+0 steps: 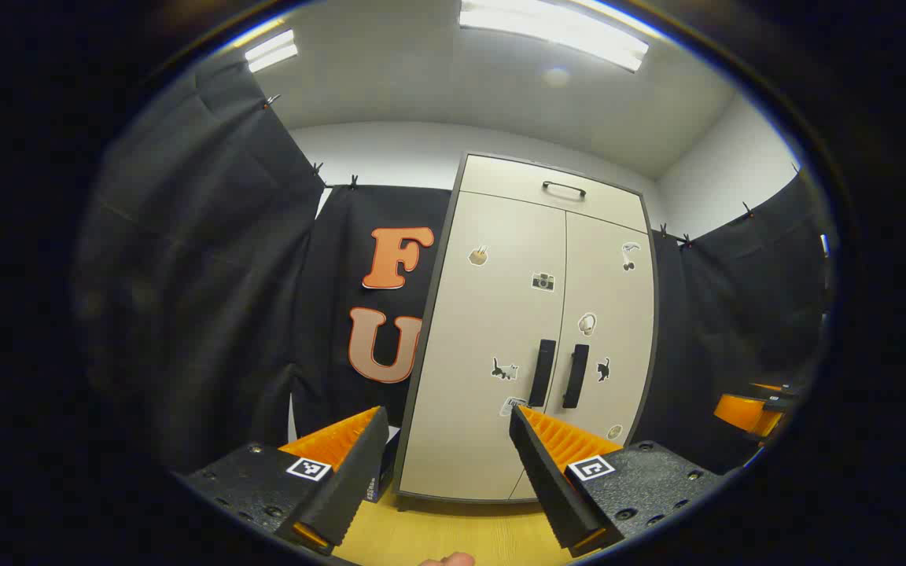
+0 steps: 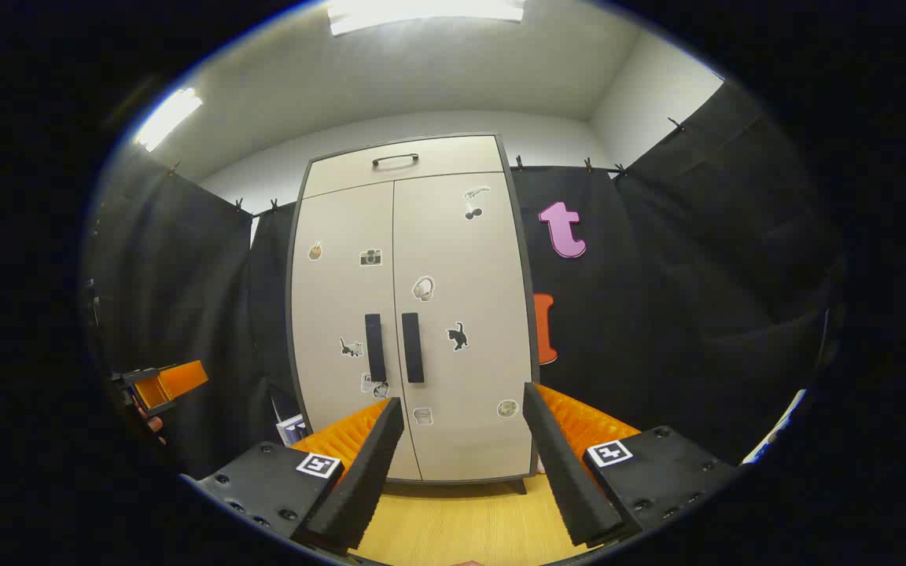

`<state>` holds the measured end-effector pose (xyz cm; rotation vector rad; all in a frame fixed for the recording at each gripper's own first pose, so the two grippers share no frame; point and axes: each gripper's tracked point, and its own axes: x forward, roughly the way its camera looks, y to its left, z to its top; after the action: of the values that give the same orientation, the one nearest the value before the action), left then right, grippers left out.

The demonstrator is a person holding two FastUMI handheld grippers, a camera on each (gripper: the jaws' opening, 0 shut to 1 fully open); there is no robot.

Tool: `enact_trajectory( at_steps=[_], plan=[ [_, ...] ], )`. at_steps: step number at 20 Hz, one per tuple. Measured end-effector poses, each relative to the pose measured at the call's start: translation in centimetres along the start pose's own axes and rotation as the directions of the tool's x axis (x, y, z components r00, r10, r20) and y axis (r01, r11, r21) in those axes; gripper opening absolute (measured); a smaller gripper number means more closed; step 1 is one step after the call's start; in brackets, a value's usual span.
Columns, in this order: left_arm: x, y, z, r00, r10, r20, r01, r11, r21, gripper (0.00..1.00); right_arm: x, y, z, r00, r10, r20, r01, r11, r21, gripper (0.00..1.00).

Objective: Open the right door of the double-door shoe cabinet with the right hand, and open the left door with the left hand.

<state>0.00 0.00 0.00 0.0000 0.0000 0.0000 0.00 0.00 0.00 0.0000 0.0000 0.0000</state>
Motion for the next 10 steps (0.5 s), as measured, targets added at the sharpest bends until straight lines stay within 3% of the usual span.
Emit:
enact_trajectory(
  at_steps=[10],
  plan=[
    [-0.59,0.47,0.01,1.000,0.010,0.002,-0.010,1.000,0.003,0.94,-0.52,0.46,0.08,1.000,0.005,-0.001,-0.005,1.000,0.008,0.98]
  ],
)
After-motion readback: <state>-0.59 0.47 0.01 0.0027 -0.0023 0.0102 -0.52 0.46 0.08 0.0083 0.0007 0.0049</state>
